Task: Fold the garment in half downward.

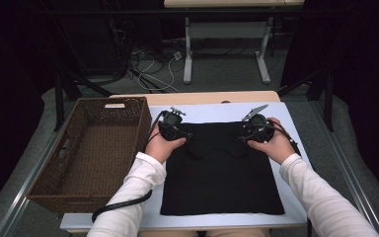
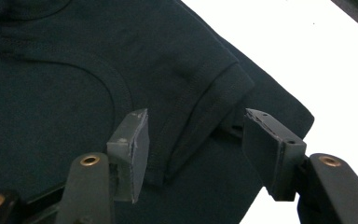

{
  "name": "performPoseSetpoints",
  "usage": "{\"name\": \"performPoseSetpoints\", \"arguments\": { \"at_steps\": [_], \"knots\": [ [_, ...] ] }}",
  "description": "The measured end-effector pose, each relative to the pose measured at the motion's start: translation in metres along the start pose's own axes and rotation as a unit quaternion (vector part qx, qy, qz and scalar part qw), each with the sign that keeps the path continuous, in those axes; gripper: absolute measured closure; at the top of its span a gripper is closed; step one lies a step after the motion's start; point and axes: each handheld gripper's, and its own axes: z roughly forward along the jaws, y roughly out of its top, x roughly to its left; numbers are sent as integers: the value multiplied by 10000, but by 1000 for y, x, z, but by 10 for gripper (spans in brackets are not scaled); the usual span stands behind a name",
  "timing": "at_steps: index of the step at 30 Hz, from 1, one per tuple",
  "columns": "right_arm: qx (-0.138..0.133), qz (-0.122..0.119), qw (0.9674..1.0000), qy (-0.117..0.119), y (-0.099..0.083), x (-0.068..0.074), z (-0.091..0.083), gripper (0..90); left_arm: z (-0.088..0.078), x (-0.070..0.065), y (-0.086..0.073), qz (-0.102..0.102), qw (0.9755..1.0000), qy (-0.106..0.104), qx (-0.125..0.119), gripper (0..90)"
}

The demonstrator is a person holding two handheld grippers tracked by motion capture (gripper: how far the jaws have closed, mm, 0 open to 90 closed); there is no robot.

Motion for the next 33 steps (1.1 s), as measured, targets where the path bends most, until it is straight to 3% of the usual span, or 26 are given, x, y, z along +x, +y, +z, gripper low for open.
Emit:
{"name": "performPoseSetpoints", "arguments": {
  "at_steps": [4,11,15,17,19,25,30,33],
  "knots": [
    [28,-28,10000,18,-3,5,1,415,2,-6,-3,56,10000,-75,25,301],
    [28,-140,9999,96,-7,15,3,416,5,-13,-10,-68,9999,-155,-15,318],
    [-1,-160,9998,116,-10,17,3,421,6,-16,-12,51,9998,-167,-10,318],
    [67,-62,9998,168,-11,20,2,424,6,-20,-14,30,9998,-200,19,317],
    [20,-152,9997,181,-13,20,4,425,6,-21,-15,94,9998,-163,47,313],
    [99,-164,9995,237,-15,22,6,431,8,-25,-18,103,9997,-221,59,317],
    [-5,-164,9996,237,-18,23,8,451,12,-27,-21,168,9995,-260,119,328],
    [68,-60,9996,268,-20,23,10,466,18,-28,-22,120,9994,-268,157,334]
  ]
}}
